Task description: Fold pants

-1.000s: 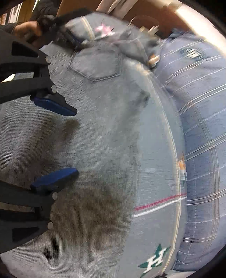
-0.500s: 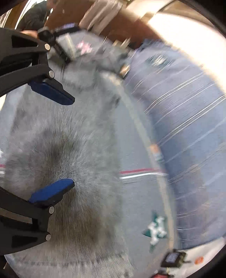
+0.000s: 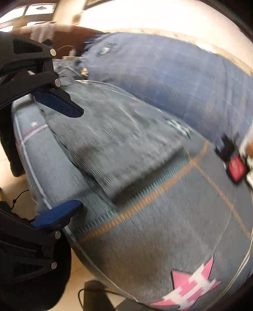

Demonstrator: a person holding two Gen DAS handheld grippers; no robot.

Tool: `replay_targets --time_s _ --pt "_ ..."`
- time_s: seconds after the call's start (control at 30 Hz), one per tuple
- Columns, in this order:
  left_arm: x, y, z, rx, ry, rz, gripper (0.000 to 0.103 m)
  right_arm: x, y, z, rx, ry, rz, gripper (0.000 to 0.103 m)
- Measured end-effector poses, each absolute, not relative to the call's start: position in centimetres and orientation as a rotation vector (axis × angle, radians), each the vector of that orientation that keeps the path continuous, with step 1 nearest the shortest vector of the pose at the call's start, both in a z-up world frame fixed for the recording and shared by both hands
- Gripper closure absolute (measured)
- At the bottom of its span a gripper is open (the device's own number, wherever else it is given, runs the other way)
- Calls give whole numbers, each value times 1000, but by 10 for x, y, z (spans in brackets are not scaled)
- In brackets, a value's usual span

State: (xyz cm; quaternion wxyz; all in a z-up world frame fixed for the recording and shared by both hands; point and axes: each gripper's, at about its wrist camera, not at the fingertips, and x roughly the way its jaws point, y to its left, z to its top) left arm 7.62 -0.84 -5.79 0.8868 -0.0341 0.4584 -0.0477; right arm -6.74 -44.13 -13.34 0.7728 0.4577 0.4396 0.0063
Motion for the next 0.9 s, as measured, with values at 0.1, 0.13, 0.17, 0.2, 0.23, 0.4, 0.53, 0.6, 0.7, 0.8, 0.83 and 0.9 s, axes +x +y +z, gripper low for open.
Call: replay_targets --time_s 0.1,0.13,0.17,0.2,0.23,0.4,0.53,0.6,0.7,0.8,0.83,0.9 --pt "76 -31 -64 -39 972 -132 3 -59 -454 -137 1033 936 12 13" --pt "77 -37 -67 -33 980 -141 3 -58 -457 -135 1033 931 4 13" --pt "78 -41 -69 -28 983 -144 3 -56 -460 -133 1033 930 1 13" --pt "78 -45 -70 -23 987 -147 3 -53 -460 -131 1022 931 1 13" --pt "78 -48 -72 -18 992 -152 3 -48 -460 -132 1011 935 -1 13" --pt "75 -61 -75 14 999 -174 3 -37 -451 -129 983 948 -26 15" --pt "74 -76 -74 43 989 -195 3 -31 -447 -127 939 963 -39 15" --pt "76 -85 -75 67 987 -205 3 -27 -444 -126 904 979 -49 16" --pt "80 -106 -88 185 1013 -198 3 -23 -439 -122 825 1010 -81 24" --pt "76 -118 -91 276 977 -187 1 -21 -435 -120 734 1041 -121 39" --pt "75 -119 -87 288 982 -181 1 -21 -435 -120 710 1051 -131 44" --pt "69 -119 -76 267 939 -193 1 -21 -437 -119 699 1056 -136 48"
